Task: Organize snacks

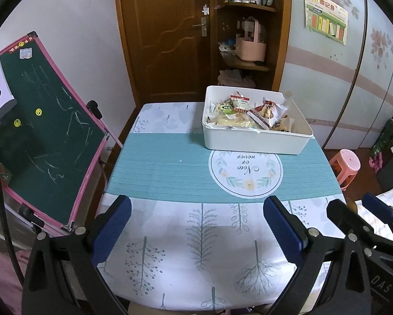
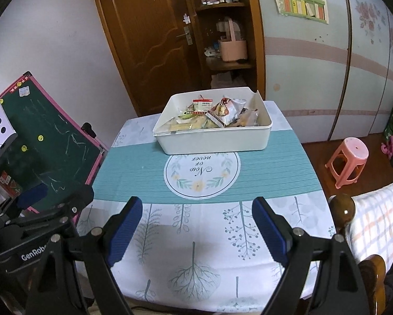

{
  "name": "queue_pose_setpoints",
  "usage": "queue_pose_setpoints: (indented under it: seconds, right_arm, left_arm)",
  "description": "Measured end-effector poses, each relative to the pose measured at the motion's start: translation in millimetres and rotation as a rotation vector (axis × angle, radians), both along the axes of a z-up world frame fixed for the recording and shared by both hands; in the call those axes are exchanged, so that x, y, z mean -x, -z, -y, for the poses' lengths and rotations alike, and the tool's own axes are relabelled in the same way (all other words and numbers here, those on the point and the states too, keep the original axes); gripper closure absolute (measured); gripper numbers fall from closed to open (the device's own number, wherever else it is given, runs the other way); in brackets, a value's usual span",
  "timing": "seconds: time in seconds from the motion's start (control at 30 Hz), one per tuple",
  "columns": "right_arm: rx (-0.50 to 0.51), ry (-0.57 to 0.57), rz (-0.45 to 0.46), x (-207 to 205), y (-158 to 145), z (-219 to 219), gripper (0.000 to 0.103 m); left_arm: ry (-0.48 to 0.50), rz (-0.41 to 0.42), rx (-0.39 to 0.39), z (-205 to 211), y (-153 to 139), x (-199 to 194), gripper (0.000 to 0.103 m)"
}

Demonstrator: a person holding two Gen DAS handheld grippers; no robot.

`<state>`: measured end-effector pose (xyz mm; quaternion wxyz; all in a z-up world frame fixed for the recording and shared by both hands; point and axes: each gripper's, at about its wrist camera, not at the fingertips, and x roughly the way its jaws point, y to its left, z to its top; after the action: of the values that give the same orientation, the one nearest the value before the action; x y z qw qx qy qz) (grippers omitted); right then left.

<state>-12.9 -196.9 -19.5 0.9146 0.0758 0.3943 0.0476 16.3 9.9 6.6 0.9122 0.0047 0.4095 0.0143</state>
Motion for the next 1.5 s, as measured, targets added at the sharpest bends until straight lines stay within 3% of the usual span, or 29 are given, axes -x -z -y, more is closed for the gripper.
queue_pose_setpoints:
  seconds: [1.5]
  right_arm:
    - [-0.009, 0.009, -0.009, -1, 6, -1, 0.017]
  left_arm:
    - [0.017, -0.052, 0.01, 4, 17, -5, 0.003]
